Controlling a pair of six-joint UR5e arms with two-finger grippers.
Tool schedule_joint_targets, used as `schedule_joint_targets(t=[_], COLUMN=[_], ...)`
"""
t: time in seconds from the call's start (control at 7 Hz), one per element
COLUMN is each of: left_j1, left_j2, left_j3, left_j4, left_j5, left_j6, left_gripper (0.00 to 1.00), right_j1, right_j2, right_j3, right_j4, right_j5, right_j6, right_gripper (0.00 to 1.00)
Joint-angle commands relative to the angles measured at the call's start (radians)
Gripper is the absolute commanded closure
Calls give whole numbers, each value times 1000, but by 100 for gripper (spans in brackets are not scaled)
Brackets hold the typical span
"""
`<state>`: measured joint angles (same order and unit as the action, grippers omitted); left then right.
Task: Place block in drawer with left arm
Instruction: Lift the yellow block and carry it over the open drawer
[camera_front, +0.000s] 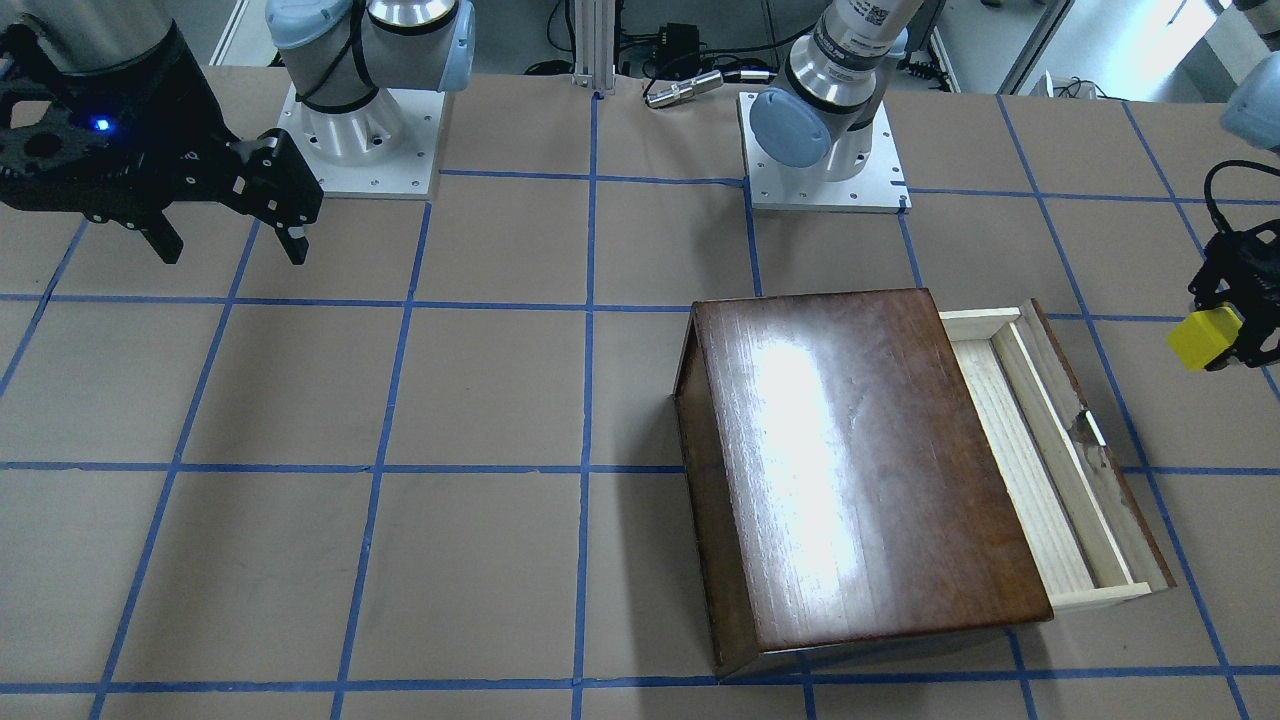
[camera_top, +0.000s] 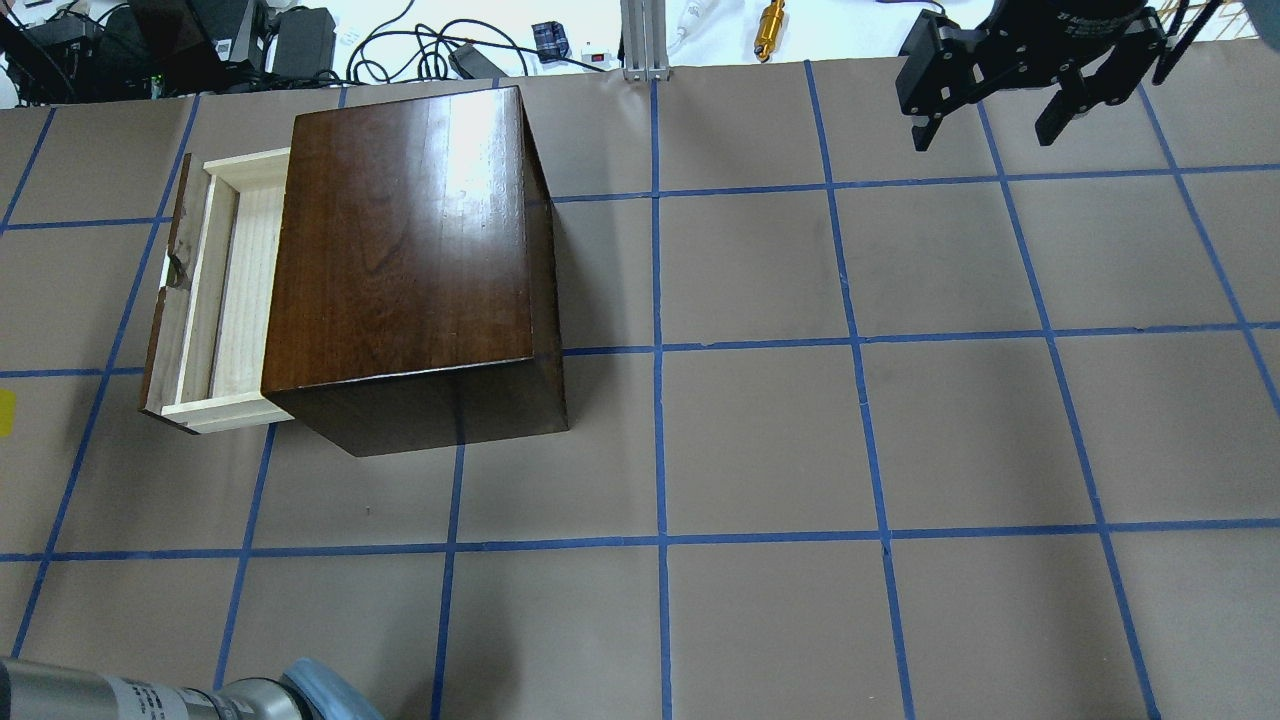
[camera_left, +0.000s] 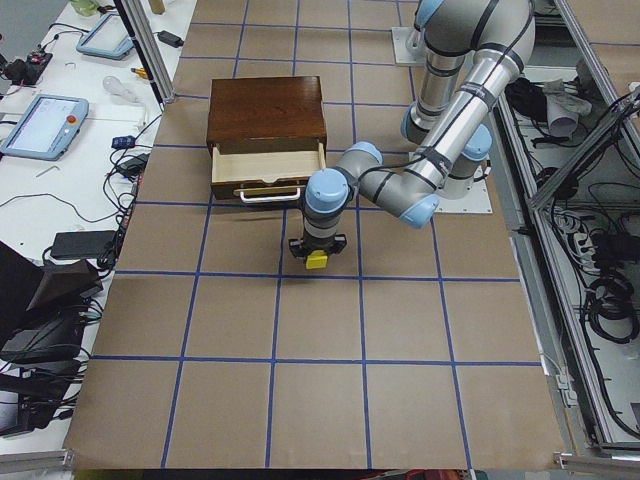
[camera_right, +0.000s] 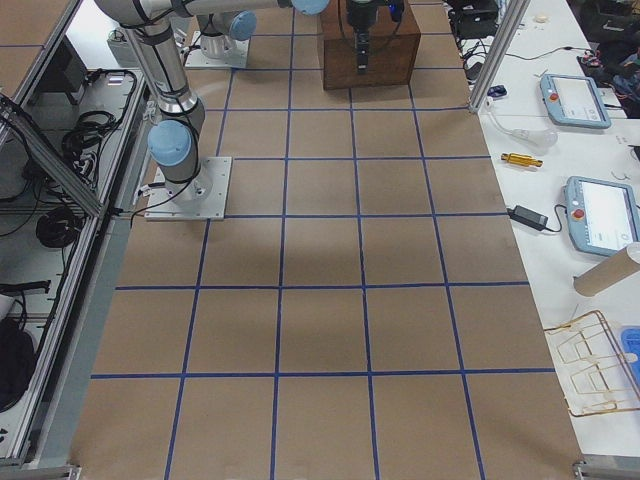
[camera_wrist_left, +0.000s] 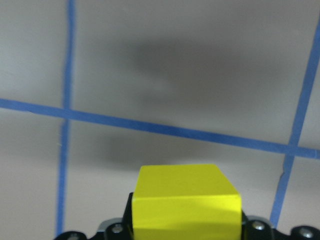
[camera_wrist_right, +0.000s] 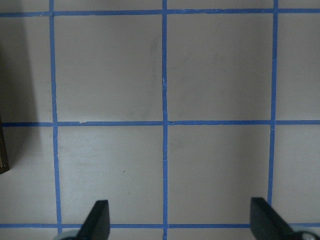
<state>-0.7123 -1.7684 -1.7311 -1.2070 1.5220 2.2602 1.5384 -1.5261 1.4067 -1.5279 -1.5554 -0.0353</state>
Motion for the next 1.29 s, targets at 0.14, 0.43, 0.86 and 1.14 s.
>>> schedule_joint_targets(t=[0.14,0.43,0.86,1.14], left_j1=[-250,-379,-464,-476], left_j2=[9,-9,-94,-135], left_j3=[290,285,281,243], left_j4=[-342,-327,-254,-180], left_j5=[-2,-5,-13,-11], left_j6=[-189,-359,-401,-404], left_gripper=[100,100,100,100], right_j1=[0,-1,-1,0], right_j2=[0,1,0,1], right_j3=[0,0,0,0], right_j4=[0,0,0,0], right_j5=[0,0,0,-2], right_j6=[0,0,0,0], right_gripper=[0,0,0,0])
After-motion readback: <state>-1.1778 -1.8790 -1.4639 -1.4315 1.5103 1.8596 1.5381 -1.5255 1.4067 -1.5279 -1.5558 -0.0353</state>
